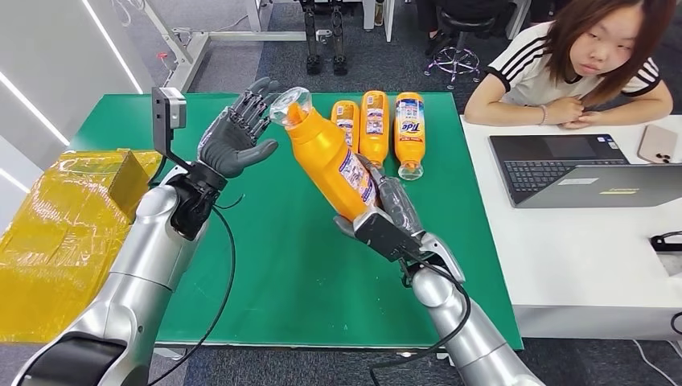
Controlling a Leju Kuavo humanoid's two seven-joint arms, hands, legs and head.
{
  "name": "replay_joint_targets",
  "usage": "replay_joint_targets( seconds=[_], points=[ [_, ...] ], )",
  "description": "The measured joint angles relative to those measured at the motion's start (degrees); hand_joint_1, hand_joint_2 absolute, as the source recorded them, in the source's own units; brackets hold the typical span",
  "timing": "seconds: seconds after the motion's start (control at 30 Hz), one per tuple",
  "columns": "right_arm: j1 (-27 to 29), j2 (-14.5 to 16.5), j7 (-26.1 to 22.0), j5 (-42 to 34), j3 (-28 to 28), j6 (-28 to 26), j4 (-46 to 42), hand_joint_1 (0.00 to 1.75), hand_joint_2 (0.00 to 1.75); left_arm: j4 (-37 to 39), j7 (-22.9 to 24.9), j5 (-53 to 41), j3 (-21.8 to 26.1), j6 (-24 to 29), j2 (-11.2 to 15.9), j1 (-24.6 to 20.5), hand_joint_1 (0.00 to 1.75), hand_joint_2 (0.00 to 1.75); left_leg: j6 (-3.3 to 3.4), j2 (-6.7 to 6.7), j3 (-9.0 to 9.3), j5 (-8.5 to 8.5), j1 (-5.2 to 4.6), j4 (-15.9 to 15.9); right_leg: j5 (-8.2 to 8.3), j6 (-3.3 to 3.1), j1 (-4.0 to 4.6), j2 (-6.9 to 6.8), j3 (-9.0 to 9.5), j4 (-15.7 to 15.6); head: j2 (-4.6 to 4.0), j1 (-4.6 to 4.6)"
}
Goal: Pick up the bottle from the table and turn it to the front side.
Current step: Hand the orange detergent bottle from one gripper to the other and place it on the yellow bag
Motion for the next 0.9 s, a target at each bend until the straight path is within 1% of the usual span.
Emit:
replay_joint_targets(
  seconds=[0.1, 0.2, 0.4, 0.53, 0.7, 0.9],
  points=[
    [0.0, -0.32, -0.92, -1.25, -1.72, -0.68, -0.51, 1.75, 1.75, -0.78, 0.3, 0.68, 0.44, -0.38, 0.5, 0.47, 0.0, 1.75, 0.0, 0.0, 0.0, 0.0, 0.0, 0.0, 0.0, 0.0, 0.0, 0.0, 0.0, 0.0, 0.0, -0.01],
    [0.0, -0.61, -0.97, -1.9, -3.15, 0.05, -1.38, 1.75, 1.75, -1.52, 0.78, 1.29, 0.56, -1.08, 0.91, 0.97, 0.0, 1.75, 0.0, 0.0, 0.0, 0.0, 0.0, 0.0, 0.0, 0.0, 0.0, 0.01, 0.0, 0.0, 0.0, 0.0],
    [-1.01, -0.04, -0.89, -1.25, -3.42, 1.34, -0.3, 1.75, 1.75, -2.1, 0.9, 2.49, 0.53, -2.66, 0.32, 1.2, 0.0, 1.75, 0.0, 0.0, 0.0, 0.0, 0.0, 0.0, 0.0, 0.0, 0.0, 0.01, 0.0, 0.01, 0.0, 0.0],
    [-3.64, 1.58, -0.73, -0.96, -2.33, 1.95, 3.33, 1.75, 1.75, -2.43, 1.5, 3.34, 0.4, -3.19, -1.12, 1.16, 0.0, 1.75, 0.0, 0.01, 0.01, 0.01, 0.0, 0.0, 0.02, -0.02, 0.0, 0.02, 0.0, 0.02, 0.0, 0.0],
    [-7.07, 4.43, -0.64, -0.65, 0.03, 2.38, 9.38, 1.75, 1.75, -2.7, 2.26, 4.32, -0.26, -3.16, -2.8, 0.91, 0.0, 1.75, -0.01, 0.02, 0.01, 0.01, 0.01, 0.0, 0.02, -0.02, 0.0, 0.03, 0.0, 0.03, 0.0, 0.0],
    [-10.26, 7.79, -0.52, 1.17, 2.87, 2.33, 15.0, 1.75, 1.75, -2.77, 2.14, 4.38, -0.73, -1.97, -3.44, 0.9, 0.0, 1.75, -0.01, 0.02, 0.0, 0.01, 0.01, -0.01, 0.02, -0.03, 0.01, 0.04, -0.03, 0.04, 0.0, 0.0]
  ],
)
